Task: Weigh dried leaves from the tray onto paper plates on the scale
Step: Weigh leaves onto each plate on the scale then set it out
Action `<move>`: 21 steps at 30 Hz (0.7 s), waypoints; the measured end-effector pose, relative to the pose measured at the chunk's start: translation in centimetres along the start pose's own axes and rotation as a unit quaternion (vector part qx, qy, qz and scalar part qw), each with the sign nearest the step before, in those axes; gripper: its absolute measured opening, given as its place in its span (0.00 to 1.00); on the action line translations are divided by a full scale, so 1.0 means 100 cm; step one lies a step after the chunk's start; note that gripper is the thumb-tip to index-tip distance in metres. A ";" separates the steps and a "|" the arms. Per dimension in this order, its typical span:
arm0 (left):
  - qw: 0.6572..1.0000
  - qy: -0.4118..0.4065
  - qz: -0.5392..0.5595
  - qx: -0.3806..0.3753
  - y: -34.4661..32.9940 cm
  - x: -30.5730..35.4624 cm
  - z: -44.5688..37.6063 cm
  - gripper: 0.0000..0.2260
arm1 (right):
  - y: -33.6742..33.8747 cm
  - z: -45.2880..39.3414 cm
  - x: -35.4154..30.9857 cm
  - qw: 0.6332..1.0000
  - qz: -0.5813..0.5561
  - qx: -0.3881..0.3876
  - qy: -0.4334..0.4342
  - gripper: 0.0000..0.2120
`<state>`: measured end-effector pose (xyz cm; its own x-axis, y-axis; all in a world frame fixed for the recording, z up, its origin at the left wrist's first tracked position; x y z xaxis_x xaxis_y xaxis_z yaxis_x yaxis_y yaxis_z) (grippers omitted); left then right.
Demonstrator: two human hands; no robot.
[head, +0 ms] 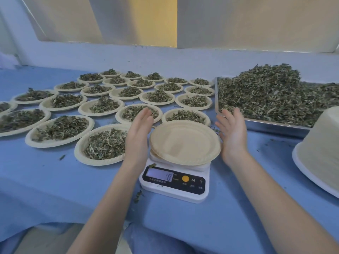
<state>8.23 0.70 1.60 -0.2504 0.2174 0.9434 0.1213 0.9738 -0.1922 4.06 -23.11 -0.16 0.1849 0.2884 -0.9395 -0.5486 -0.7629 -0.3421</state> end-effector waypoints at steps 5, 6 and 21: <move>1.000 -0.013 0.017 0.005 0.005 0.000 0.003 0.16 | -0.003 0.004 -0.002 1.000 0.008 -0.014 0.003 0.25; 1.000 -0.014 0.015 0.003 0.005 0.000 0.003 0.17 | -0.004 0.005 -0.003 1.000 0.009 -0.016 0.003 0.26; 0.988 -0.056 -0.116 -0.086 -0.025 0.030 -0.025 0.15 | -0.023 0.014 -0.012 0.977 0.157 -0.128 0.065 0.29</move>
<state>9.59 -1.25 5.62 -0.3946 0.0057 0.9188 0.2074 0.9747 0.0830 3.92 -20.88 1.82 0.1520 -0.0466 -0.9873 -0.3769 -0.9261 -0.0143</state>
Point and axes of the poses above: each hand's wrist, its own z-axis away from the middle knuckle, its own y-axis out of the back of the hand, x = y × z, the point moved 9 cm from there along -z, towards the middle knuckle, and after that the axes turned 1 degree about x, right-handed, at the moved point
